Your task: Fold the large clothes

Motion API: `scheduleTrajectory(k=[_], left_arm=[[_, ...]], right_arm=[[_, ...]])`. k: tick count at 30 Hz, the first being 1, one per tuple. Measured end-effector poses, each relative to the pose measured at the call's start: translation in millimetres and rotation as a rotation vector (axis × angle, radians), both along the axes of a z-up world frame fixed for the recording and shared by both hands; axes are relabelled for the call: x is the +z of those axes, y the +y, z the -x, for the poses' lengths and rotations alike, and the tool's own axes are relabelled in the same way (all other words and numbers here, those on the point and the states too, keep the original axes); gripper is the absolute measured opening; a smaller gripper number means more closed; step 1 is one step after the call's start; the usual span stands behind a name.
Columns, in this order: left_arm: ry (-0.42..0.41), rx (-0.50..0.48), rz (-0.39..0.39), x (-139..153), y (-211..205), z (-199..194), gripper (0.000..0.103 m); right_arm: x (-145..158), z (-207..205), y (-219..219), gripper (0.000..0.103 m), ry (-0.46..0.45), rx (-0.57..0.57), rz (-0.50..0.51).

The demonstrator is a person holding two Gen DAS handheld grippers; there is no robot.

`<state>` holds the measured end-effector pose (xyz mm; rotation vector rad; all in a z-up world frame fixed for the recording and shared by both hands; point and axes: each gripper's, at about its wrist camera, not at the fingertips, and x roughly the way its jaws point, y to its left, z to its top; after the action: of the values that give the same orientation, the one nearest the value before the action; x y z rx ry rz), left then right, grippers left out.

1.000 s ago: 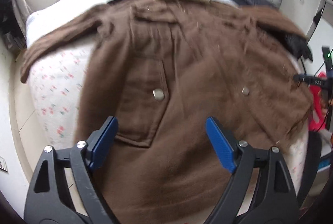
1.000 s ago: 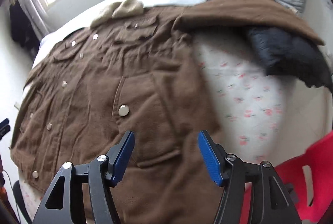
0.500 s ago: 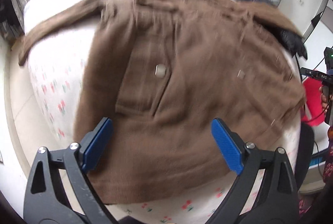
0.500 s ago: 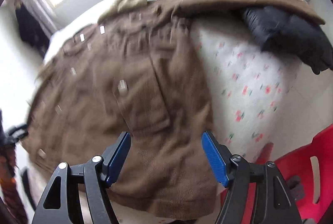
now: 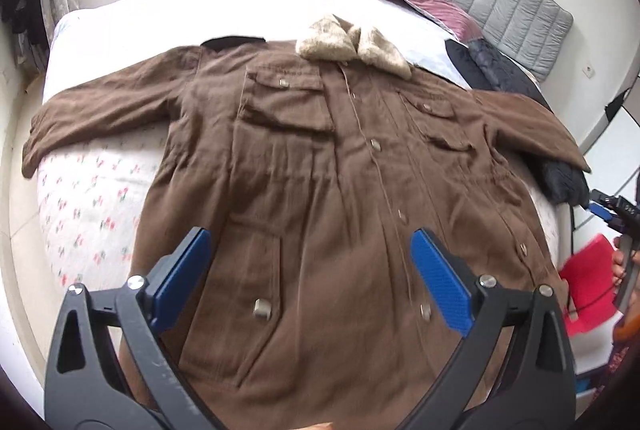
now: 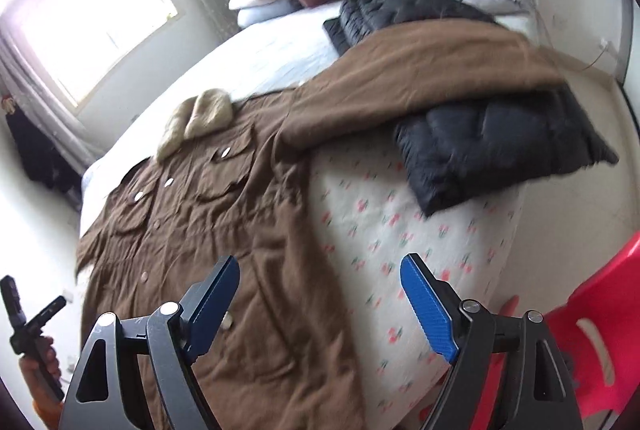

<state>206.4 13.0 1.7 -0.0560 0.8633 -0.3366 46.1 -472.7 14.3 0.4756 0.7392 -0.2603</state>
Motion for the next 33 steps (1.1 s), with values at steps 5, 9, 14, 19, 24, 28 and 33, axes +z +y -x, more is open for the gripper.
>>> scheduleTrajectory(k=[5,9,14,19,24,28,33], left_arm=[[-0.158,0.061,0.073,-42.8,-13.0,-26.6,0.101],[-0.120,0.123,0.044,-78.4,-11.5,-47.5,0.100],[-0.041,0.129,0.210,-82.3,5.2,-53.2,0.101],[-0.048,0.118,0.232,-84.6,4.6,-50.9,0.101],[-0.036,0.117,0.264,-88.6,6.8,-54.1,0.101],[-0.032,0.115,0.282,-87.5,8.9,-55.2,0.101],[-0.045,0.126,0.246,-82.6,13.3,-58.0,0.101]], right_arm=[[2.7,-15.9,-42.6,0.084,-0.042,-0.126,0.003],[-1.5,-19.9,-86.9,0.084,-0.095,-0.233,-0.067],[-19.8,-21.2,-144.2,0.084,-0.150,-0.395,-0.227],[-39.0,-27.6,-185.1,0.084,-0.202,-0.562,-0.331],[-27.3,-50.7,-197.6,0.076,-0.200,-0.633,-0.302],[4.7,-81.8,-182.4,0.011,-0.189,-0.585,-0.189],[54.5,-120.8,-136.2,0.008,-0.241,-0.454,-0.077]])
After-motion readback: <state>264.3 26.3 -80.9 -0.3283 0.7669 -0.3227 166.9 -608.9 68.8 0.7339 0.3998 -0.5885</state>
